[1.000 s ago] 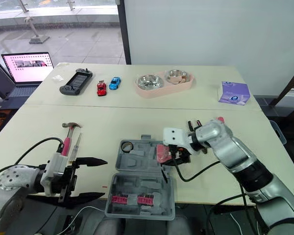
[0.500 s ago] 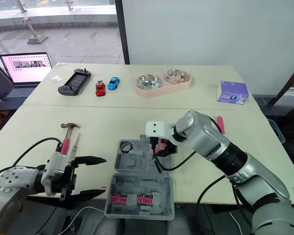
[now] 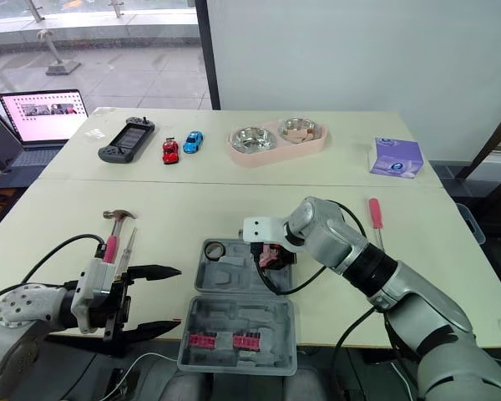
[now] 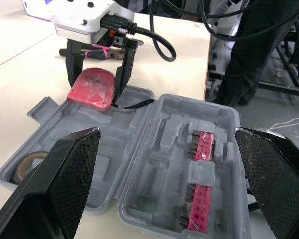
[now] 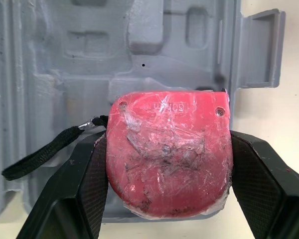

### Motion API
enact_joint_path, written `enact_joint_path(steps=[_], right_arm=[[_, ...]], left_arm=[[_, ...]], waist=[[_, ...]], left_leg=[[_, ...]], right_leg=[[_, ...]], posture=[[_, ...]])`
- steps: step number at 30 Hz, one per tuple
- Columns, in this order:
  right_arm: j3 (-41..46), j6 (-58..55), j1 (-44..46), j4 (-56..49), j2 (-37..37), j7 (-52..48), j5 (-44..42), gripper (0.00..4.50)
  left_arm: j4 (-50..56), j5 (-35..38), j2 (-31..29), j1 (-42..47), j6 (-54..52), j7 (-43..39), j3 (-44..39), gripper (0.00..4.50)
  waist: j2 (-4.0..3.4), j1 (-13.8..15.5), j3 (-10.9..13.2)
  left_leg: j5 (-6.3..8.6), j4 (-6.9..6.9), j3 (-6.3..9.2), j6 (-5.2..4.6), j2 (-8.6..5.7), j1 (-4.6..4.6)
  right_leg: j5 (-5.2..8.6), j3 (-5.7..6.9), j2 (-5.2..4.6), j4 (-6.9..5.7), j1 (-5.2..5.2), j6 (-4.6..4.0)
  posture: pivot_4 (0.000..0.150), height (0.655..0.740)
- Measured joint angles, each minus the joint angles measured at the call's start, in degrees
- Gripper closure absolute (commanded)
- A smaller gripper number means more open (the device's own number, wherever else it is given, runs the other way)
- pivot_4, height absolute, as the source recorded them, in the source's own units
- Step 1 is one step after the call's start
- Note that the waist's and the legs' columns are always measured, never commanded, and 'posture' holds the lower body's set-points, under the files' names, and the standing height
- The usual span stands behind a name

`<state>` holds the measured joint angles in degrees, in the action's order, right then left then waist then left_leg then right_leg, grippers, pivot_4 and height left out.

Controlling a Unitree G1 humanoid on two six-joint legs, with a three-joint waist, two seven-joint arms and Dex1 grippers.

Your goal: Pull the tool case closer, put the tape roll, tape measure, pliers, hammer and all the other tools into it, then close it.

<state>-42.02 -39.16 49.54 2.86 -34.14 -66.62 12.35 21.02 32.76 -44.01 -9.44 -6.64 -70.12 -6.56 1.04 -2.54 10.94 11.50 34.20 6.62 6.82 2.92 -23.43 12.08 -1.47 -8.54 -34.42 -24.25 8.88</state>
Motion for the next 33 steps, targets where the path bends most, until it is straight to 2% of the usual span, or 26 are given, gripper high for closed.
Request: enact_joint_path(steps=[12,15,16,23,33], right_arm=[[0.7,1.0,-0.3,0.7,-0.1,-0.9,0.9,1.56],[0.9,0.8,-0.6,0.7,-0.2,-1.0,1.1,0.13],[0.9,0.8,-1.0,0.7,-0.2,-1.1,1.1,0.06],[1.6,0.0,-1.8,0.0,-0.2,-1.6,1.0,0.06],[7.4,-4.4,-1.8,-5.1,-1.3,-3.5,-1.8,0.06]], left_arm=[[0.0,-0.1,0.0,0.1,0.7,0.0,0.0,0.0],[0.0,-0.1,0.0,0.2,0.7,0.0,0.0,0.0],[-0.1,-0.1,0.0,0.3,0.7,-0.1,0.0,0.0],[-0.3,-0.1,0.0,0.8,0.7,-0.3,0.0,0.0],[-0.7,-0.3,0.0,0.8,0.8,-0.7,0.0,0.0]], waist=[[0.0,0.0,0.0],[0.0,0.0,0.0],[0.0,0.0,0.0],[-0.01,-0.1,0.0],[-0.01,0.0,0.0]], left_leg=[[0.0,0.0,0.0,0.0,0.0,0.0],[0.0,0.0,0.0,0.0,0.0,0.0],[0.0,0.0,0.0,0.0,0.0,0.0],[0.0,0.0,0.0,0.0,0.0,0.0],[0.0,0.0,0.0,0.0,0.0,0.0]], right_leg=[[0.0,0.0,0.0,-0.01,0.0,0.0],[0.0,0.0,0.0,-0.01,0.0,0.0],[0.0,0.0,0.0,-0.01,0.0,0.0],[0.0,0.0,0.0,-0.01,-0.01,0.0],[0.0,0.0,0.0,0.0,0.0,0.0]], posture=[[0.15,0.74],[0.15,0.74],[0.15,0.74],[0.15,0.74],[0.15,0.74]])
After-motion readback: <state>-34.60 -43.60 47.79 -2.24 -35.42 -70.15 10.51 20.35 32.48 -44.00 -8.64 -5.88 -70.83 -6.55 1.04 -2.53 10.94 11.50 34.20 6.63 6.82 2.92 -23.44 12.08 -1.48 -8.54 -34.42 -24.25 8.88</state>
